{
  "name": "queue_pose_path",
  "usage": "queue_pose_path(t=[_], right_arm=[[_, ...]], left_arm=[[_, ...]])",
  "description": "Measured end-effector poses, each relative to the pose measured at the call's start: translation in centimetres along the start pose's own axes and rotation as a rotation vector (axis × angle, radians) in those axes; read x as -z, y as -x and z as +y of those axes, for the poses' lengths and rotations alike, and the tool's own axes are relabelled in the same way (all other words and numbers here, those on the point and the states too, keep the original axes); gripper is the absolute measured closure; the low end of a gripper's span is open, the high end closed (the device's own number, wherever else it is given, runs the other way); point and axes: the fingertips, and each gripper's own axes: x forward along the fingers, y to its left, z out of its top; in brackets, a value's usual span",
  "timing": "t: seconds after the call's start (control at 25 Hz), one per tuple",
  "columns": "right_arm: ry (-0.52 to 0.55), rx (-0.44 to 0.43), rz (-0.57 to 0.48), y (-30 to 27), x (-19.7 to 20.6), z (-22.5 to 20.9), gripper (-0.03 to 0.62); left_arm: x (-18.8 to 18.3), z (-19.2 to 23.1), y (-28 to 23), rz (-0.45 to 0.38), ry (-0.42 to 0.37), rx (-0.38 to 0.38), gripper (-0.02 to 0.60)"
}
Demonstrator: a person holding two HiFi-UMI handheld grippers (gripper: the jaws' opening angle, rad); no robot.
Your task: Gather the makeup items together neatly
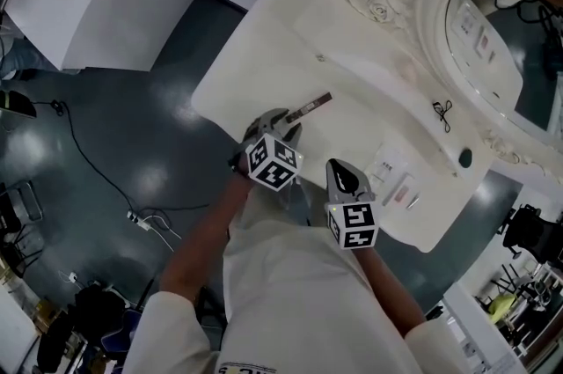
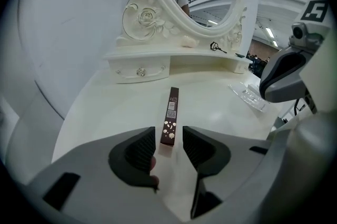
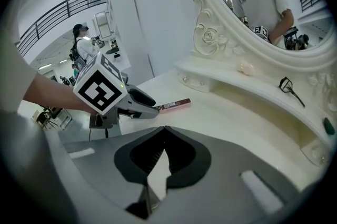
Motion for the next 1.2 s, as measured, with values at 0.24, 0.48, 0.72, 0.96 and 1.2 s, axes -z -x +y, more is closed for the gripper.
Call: queue_pose_path(t=[0.24, 0.48, 0.72, 0.96, 1.2], right_arm=[[-0.005, 0.007, 0.003, 0.0, 0.1, -0.1, 0.591], [-0.007, 0.008, -0.002, 0.1, 0.2, 0.1, 0.591], [-0.007, 0.007, -0.006, 0.4, 0.4, -0.1, 0.591], [-0.010, 0.012, -0.028, 0.4, 0.2, -0.8, 0.591], [-0.006, -0.005, -0.044, 1.1, -0.2, -1.7, 0.591]], left_arm=[[0.5, 0.0, -0.7, 0.010, 0.000, 0.021, 0.431], [0.5, 0.0, -0.9, 0.017, 0.019, 0.004, 0.495], [0.5, -0.1, -0.6, -0.008, 0.078, -0.019, 0.497], [0.6, -0.1, 0.5, -0.004, 0.143, -0.056, 0.497], [0.2, -0.5, 2.5, -0.002, 0.186, -0.121, 0.497]])
